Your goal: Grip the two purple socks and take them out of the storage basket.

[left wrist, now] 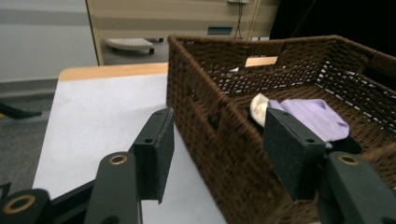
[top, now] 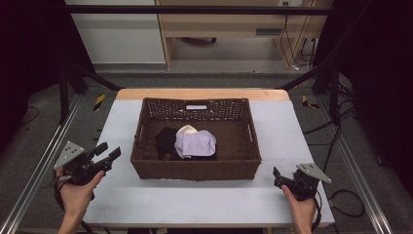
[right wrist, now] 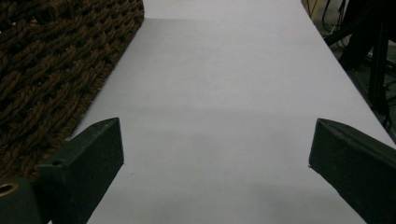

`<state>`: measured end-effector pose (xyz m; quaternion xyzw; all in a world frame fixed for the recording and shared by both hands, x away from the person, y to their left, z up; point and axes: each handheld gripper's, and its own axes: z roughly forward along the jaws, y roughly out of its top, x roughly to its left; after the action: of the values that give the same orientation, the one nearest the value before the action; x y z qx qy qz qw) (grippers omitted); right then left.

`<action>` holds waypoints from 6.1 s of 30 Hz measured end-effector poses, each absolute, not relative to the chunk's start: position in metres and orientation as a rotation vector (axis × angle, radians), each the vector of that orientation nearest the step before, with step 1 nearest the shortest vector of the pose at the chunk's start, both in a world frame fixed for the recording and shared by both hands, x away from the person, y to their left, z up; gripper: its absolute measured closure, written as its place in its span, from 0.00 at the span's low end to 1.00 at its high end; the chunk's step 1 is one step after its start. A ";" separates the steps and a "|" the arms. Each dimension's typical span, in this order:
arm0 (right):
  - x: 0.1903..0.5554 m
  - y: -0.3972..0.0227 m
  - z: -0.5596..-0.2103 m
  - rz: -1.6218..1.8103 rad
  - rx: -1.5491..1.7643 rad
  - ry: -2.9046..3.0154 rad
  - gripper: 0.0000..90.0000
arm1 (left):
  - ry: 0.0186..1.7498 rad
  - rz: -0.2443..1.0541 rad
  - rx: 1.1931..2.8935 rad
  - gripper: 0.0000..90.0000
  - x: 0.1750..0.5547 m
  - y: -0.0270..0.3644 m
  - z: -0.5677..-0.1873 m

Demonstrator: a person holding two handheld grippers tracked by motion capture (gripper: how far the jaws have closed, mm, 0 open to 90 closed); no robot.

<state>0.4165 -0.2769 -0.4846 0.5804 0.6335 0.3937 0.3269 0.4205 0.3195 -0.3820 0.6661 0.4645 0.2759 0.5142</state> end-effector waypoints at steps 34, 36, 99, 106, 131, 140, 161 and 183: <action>0.416 -0.274 -0.485 1.022 1.506 1.661 0.04 | 0.949 0.659 1.649 0.51 0.478 0.213 -0.322; 0.417 -0.274 -0.485 1.016 1.504 1.665 0.04 | 0.948 0.660 1.653 0.51 0.481 0.209 -0.321; 0.417 -0.273 -0.485 0.996 1.500 1.681 0.05 | 1.048 0.533 2.187 0.54 0.555 0.121 -0.421; 0.417 -0.273 -0.485 0.997 1.499 1.679 0.05 | 1.075 0.479 2.237 0.68 0.558 0.119 -0.425; 0.417 -0.274 -0.485 1.010 1.506 1.669 0.05 | 0.926 0.503 1.904 0.95 0.543 0.138 -0.393; 0.417 -0.274 -0.485 1.011 1.504 1.670 0.05 | 0.837 0.539 1.737 0.95 0.525 0.148 -0.351; 0.416 -0.274 -0.484 1.016 1.513 1.658 0.05 | 0.624 0.489 1.666 0.95 0.442 0.166 -0.305; 0.415 -0.274 -0.485 1.014 1.506 1.645 0.05 | 0.500 0.441 1.757 0.95 0.366 0.186 -0.327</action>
<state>0.4153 -0.2742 -0.4845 0.5785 0.6316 0.3892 0.3390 0.3659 0.1863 -0.3275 0.7549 0.2149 0.1895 0.5900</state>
